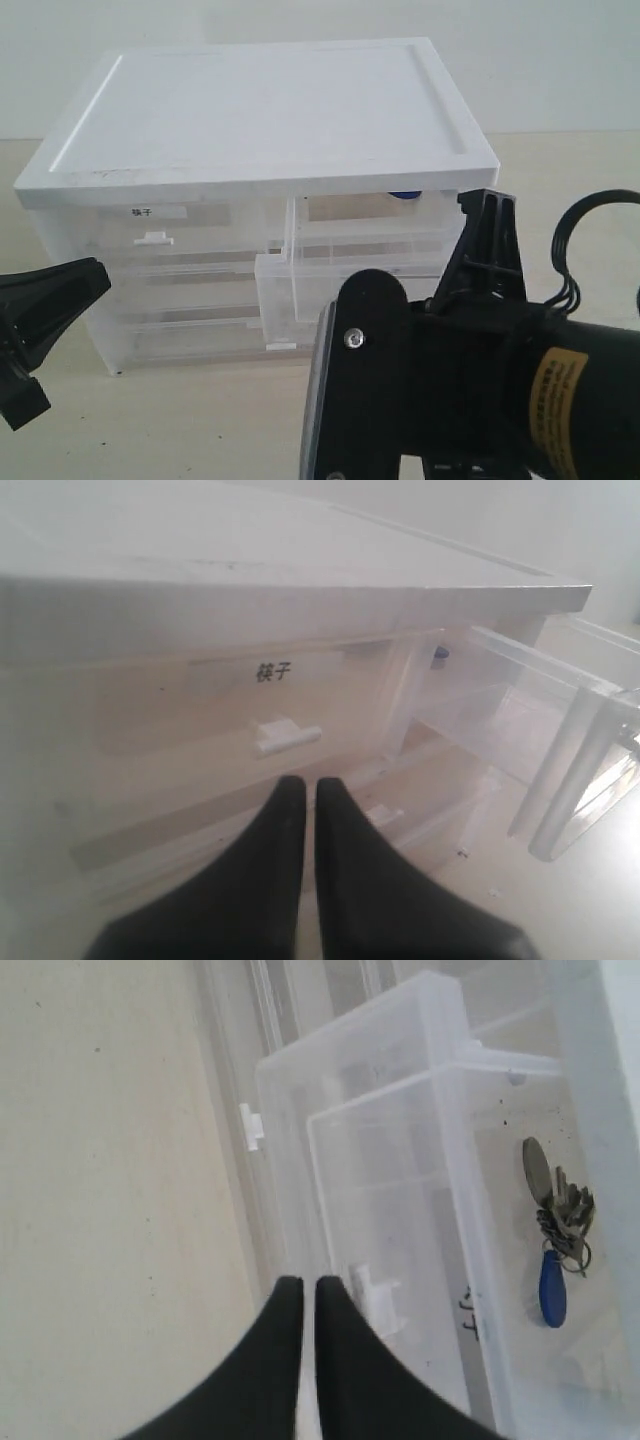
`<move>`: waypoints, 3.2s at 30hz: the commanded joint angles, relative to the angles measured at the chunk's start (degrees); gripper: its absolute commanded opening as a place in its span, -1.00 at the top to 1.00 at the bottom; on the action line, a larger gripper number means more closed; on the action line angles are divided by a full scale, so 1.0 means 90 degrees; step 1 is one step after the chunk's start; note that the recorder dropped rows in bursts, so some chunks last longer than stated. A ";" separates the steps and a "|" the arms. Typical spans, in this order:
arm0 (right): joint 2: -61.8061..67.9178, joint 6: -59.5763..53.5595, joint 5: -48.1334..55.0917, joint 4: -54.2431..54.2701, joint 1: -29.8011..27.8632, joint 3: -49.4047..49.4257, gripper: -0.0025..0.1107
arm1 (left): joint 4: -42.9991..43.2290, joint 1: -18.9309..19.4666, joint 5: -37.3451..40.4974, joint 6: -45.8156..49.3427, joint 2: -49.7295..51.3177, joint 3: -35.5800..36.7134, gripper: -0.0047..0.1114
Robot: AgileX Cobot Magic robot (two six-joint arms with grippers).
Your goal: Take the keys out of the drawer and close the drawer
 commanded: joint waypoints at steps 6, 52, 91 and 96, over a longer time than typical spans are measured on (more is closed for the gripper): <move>-0.0260 0.0194 -0.0576 0.0114 0.0021 -0.0002 -0.25 | -0.0084 0.0021 0.0023 0.0046 0.0014 -0.0018 0.84; 0.0957 -0.1521 0.0962 0.1345 -0.1147 -0.1270 0.80 | 0.0051 0.0021 0.0229 0.0210 0.0014 -0.0018 0.84; -0.0010 -0.3261 0.1166 0.3672 -0.1147 -0.1270 0.10 | -0.0021 0.0021 0.0229 0.0285 0.0014 -0.0018 0.84; -0.0547 -0.3267 0.1139 0.4171 -0.1147 -0.1270 0.10 | -0.0021 0.0021 0.0229 0.0285 0.0014 -0.0018 0.84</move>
